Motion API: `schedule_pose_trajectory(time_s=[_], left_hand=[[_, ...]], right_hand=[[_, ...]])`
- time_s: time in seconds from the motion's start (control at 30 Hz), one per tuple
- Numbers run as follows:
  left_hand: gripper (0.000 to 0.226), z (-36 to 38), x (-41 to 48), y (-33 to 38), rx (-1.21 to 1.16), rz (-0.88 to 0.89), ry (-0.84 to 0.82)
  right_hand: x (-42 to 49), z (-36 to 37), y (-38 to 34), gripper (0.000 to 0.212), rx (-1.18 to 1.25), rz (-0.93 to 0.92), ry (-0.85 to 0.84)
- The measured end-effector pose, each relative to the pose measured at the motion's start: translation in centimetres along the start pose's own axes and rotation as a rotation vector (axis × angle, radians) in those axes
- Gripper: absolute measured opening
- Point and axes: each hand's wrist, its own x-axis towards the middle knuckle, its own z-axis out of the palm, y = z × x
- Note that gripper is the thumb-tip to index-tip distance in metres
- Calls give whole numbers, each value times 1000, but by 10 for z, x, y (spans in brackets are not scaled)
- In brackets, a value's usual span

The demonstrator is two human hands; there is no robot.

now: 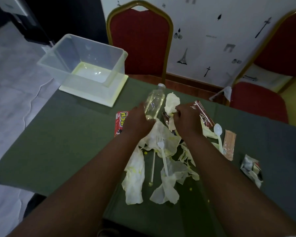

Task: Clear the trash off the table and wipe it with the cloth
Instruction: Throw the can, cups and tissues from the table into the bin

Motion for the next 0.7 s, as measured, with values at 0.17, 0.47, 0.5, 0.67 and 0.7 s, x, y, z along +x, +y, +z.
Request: schedule_pose_trajectory(time_s=[0.17, 0.47, 0.5, 0.67, 0.7], left_hand=[[41, -56, -46, -11, -167, -59, 116], [53, -172, -189, -134, -201, -307, 366], [55, -182, -208, -153, -217, -356, 404], [36, -217, -308, -242, -328, -579, 593], [36, -219, -327, -260, -343, -626, 624]], right_hand=[[-20, -13, -62, 20, 125, -130, 12], [-102, 55, -218, 5, 319, -345, -298], [-115, 67, -238, 5, 334, -358, -359], [-182, 124, -334, 11, 363, -479, -551], [-196, 138, -350, 12, 369, -502, -604]])
